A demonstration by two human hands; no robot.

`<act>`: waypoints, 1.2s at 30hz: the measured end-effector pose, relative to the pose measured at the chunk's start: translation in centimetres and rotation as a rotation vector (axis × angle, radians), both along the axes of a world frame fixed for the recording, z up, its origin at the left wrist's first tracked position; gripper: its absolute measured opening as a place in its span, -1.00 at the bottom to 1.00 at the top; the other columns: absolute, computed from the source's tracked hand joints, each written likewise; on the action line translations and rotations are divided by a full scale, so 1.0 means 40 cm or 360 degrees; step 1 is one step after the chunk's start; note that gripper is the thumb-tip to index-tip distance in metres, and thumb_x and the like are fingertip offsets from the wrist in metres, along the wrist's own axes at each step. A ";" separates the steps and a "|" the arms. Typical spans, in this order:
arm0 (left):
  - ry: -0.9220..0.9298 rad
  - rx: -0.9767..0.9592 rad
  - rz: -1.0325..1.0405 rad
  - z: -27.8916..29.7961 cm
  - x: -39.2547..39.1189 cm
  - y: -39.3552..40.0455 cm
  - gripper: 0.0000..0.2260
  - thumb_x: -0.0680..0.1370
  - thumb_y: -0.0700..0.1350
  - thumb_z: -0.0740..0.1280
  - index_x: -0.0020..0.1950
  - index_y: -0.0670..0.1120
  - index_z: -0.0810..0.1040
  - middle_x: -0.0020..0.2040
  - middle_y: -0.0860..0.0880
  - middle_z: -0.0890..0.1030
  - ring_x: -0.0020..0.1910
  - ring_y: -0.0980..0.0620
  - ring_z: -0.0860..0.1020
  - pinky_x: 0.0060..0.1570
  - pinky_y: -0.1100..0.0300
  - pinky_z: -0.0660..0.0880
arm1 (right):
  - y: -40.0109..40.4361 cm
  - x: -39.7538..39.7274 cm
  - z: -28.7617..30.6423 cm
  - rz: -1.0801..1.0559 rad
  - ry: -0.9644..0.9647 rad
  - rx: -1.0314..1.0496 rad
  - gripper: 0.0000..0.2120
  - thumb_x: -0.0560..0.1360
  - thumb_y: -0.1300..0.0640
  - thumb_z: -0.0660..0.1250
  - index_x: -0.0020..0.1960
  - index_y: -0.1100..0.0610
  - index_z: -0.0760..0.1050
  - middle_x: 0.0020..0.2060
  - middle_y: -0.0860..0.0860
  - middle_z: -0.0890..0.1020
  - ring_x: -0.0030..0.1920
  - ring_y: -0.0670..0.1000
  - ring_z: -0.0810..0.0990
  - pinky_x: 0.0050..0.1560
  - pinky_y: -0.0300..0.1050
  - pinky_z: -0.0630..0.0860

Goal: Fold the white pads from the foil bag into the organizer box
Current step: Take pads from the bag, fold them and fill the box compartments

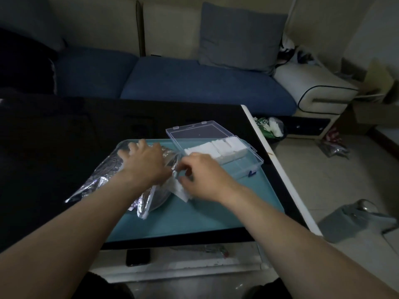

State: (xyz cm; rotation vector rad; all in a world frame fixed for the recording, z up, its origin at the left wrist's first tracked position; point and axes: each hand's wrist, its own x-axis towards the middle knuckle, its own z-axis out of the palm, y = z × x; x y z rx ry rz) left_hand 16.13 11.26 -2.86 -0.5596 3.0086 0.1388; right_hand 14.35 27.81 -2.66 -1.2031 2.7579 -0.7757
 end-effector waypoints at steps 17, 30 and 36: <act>-0.0052 0.0278 -0.0036 -0.052 -0.017 -0.046 -0.64 0.50 0.16 0.29 0.11 -0.09 0.50 0.38 -0.24 0.36 0.34 -0.28 0.37 0.30 -0.27 0.35 | 0.100 -0.109 -0.014 -0.1030 -0.0541 -0.0269 -0.78 0.46 0.05 0.50 0.00 0.18 0.62 -0.11 0.09 0.71 -0.05 0.08 0.67 -0.15 -0.13 0.55; -0.0071 0.0292 -0.0013 -0.055 -0.024 -0.041 -0.72 0.50 0.13 0.31 0.00 -0.07 0.46 0.41 -0.26 0.35 0.39 -0.30 0.33 0.32 -0.28 0.33 | 0.096 -0.132 -0.044 -0.1020 -0.0673 -0.0495 -0.86 0.44 0.14 0.53 -0.15 0.03 0.56 -0.22 -0.06 0.66 -0.10 -0.01 0.67 -0.06 -0.19 0.58; -0.0077 0.0275 -0.0012 -0.061 -0.027 -0.040 -0.66 0.50 0.13 0.30 0.09 -0.10 0.49 0.42 -0.25 0.34 0.39 -0.30 0.33 0.32 -0.29 0.33 | 0.093 -0.129 -0.036 -0.0967 -0.0728 -0.0399 -0.85 0.47 0.05 0.50 -0.18 -0.01 0.53 -0.17 -0.09 0.64 0.00 -0.01 0.64 0.12 -0.06 0.57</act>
